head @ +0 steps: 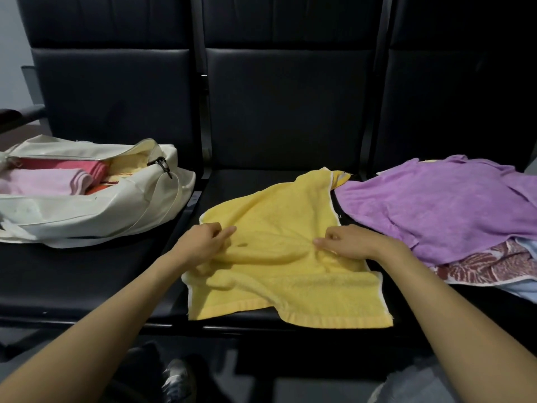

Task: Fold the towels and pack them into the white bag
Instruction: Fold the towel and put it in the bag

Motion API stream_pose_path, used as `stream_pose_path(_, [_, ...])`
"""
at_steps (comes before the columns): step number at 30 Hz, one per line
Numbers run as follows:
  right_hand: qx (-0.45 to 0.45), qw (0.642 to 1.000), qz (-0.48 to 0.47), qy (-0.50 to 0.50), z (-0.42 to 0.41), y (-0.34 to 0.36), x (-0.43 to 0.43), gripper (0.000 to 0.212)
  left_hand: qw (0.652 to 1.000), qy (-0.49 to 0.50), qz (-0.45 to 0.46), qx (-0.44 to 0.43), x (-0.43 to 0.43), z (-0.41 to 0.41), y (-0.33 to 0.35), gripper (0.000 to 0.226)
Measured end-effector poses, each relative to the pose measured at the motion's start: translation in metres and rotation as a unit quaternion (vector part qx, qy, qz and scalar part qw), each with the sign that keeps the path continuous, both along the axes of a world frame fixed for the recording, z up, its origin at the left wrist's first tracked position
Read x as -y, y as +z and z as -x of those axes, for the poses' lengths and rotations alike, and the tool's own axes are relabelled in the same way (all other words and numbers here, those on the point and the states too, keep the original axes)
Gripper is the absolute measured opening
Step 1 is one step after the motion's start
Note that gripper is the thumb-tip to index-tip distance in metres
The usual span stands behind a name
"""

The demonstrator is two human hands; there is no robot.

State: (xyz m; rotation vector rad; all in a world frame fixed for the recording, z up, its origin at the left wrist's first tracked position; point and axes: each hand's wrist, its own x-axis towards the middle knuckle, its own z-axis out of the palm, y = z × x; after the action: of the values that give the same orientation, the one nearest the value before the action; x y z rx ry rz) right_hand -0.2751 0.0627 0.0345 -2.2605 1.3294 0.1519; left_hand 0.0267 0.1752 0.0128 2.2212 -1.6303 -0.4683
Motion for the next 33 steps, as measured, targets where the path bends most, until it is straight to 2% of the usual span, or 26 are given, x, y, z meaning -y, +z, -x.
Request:
stream_pose_path(2, [0.012,0.998,0.054,-0.028,-0.003,-0.006,0.000,0.053,0.999,0.040,0.023,0.011,0.002,0.000,-0.003,0.035])
stream_pose_path(3, [-0.007,0.997,0.078,-0.021,-0.004,-0.008,-0.001,0.051,0.998,0.059,0.022,0.017,0.003,0.001,-0.005,0.038])
stream_pose_path(6, [-0.045,0.993,0.106,-0.021,-0.004,-0.014,0.005,0.032,0.990,0.139,-0.034,0.014,0.009,-0.003,-0.005,0.070])
stream_pose_path(7, [-0.045,0.993,0.109,-0.025,-0.004,-0.013,0.007,0.025,0.984,0.161,-0.069,-0.001,0.010,-0.005,-0.001,0.075])
stream_pose_path(9, [-0.061,0.991,0.112,-0.042,-0.004,-0.012,0.012,0.020,0.975,0.172,-0.141,-0.027,0.012,-0.008,0.008,0.061])
stream_pose_path(11, [-0.055,0.991,0.089,-0.088,-0.006,-0.011,0.017,0.038,0.970,0.171,-0.172,-0.014,0.012,-0.011,0.015,0.031])
stream_pose_path(13, [-0.008,0.985,0.070,-0.154,-0.005,-0.015,0.021,0.050,0.969,0.188,-0.156,-0.023,0.014,-0.017,0.014,0.022])
stream_pose_path(14, [0.007,0.982,0.074,-0.172,-0.005,-0.018,0.024,0.047,0.969,0.201,-0.135,-0.054,0.014,-0.020,0.012,0.029])
stream_pose_path(16, [0.009,0.977,0.102,-0.189,-0.005,-0.019,0.025,0.039,0.960,0.240,-0.084,-0.114,0.015,-0.025,0.007,0.057])
stream_pose_path(17, [0.014,0.974,0.104,-0.202,-0.006,-0.018,0.024,0.050,0.959,0.248,-0.070,-0.122,0.016,-0.025,0.006,0.065])
stream_pose_path(18, [0.036,0.972,0.087,-0.215,-0.008,-0.017,0.023,0.060,0.961,0.243,-0.065,-0.115,0.015,-0.024,0.005,0.061])
stream_pose_path(20, [0.101,0.966,0.042,-0.232,-0.012,-0.018,0.023,0.063,0.964,0.240,-0.055,-0.101,0.018,-0.023,0.001,0.044])
stream_pose_path(22, [0.156,0.953,0.004,-0.259,-0.013,-0.018,0.026,0.056,0.961,0.230,-0.026,-0.148,0.022,-0.022,-0.003,0.032])
stream_pose_path(24, [0.224,0.929,-0.017,-0.293,-0.010,-0.018,0.031,0.037,0.950,0.218,0.030,-0.222,0.026,-0.022,-0.002,0.023])
stream_pose_path(27, [0.322,0.889,-0.039,-0.324,0.001,-0.014,0.040,0.017,0.909,0.218,0.113,-0.337,0.028,-0.020,0.010,0.018])
stream_pose_path(30, [0.411,0.847,-0.047,-0.333,0.011,-0.011,0.045,0.021,0.866,0.203,0.163,-0.426,0.025,-0.021,0.023,0.012])
stream_pose_path(33, [0.520,0.784,-0.048,-0.336,0.022,0.003,0.036,0.031,0.829,0.184,0.222,-0.479,0.015,-0.021,0.030,0.027])
